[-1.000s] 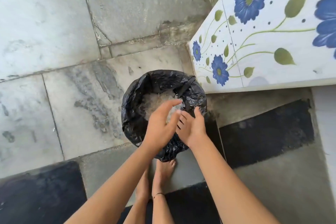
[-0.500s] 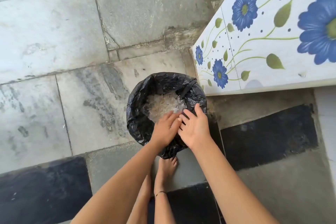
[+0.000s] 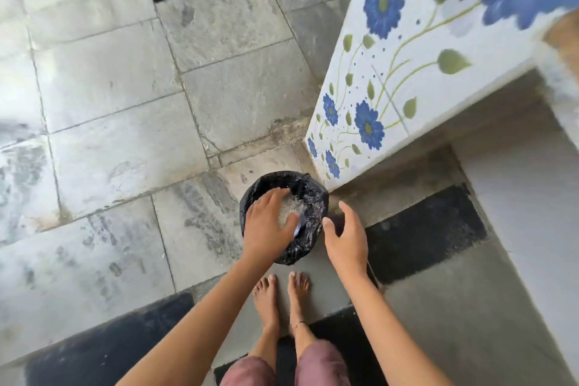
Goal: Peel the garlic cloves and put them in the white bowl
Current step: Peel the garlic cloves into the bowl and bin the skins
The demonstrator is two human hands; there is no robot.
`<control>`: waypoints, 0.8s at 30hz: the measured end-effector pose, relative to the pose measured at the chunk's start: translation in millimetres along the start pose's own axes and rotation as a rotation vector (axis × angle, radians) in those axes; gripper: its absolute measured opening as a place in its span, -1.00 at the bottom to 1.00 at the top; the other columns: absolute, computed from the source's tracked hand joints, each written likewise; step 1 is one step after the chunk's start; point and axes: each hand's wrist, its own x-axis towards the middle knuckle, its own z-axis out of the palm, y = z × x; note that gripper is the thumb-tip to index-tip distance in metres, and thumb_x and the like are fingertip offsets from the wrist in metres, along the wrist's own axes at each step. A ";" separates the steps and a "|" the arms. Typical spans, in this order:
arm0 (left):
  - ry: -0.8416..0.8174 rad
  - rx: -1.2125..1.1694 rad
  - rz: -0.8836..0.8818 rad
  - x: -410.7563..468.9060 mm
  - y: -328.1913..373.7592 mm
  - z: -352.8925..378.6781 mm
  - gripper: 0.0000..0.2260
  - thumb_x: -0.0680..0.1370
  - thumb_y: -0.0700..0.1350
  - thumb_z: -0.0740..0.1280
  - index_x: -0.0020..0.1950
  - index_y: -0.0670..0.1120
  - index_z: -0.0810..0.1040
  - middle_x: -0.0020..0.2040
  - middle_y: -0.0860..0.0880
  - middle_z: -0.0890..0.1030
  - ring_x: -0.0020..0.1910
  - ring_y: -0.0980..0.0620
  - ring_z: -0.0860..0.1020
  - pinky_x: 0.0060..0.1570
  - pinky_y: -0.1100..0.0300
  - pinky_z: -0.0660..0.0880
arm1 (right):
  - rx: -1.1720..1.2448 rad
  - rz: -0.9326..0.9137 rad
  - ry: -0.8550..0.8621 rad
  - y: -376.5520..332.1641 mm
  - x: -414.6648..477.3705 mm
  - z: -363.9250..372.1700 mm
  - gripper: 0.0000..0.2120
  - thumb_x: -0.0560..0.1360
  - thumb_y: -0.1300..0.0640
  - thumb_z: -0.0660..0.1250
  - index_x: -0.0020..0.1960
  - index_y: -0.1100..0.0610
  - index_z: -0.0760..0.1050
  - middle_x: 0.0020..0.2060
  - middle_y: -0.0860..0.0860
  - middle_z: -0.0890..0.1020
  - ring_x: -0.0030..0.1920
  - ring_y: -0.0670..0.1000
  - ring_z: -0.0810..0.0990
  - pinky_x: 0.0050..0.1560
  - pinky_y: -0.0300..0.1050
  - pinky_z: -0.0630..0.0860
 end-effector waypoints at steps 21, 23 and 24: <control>-0.056 -0.004 0.854 -325.4 339.2 11.0 -0.63 0.52 0.01 0.35 0.31 -0.01 0.46 0.29 0.05 0.50 0.23 0.02 0.48 0.15 0.11 0.43 | -0.019 -0.179 0.974 109.4 -340.8 -376.2 -0.53 0.50 -0.01 0.18 0.27 0.28 0.48 0.16 0.19 0.58 0.15 0.18 0.55 0.14 0.08 0.50; -0.081 0.025 0.895 -339.5 368.8 34.1 -0.64 0.53 0.00 0.34 0.31 0.01 0.46 0.30 0.08 0.51 0.19 0.01 0.52 0.07 0.11 0.47 | -0.040 -0.109 1.004 138.7 -355.5 -399.3 -0.56 0.48 0.05 0.24 0.27 0.28 0.48 0.15 0.20 0.59 0.14 0.21 0.56 0.13 0.12 0.51; -0.090 0.058 0.908 -344.2 383.2 44.8 -0.64 0.53 0.00 0.33 0.32 0.02 0.45 0.30 0.08 0.51 0.18 0.00 0.53 0.04 0.12 0.48 | -0.059 -0.076 1.017 151.4 -360.5 -408.8 -0.57 0.47 0.07 0.27 0.26 0.28 0.48 0.14 0.21 0.59 0.14 0.22 0.57 0.12 0.13 0.51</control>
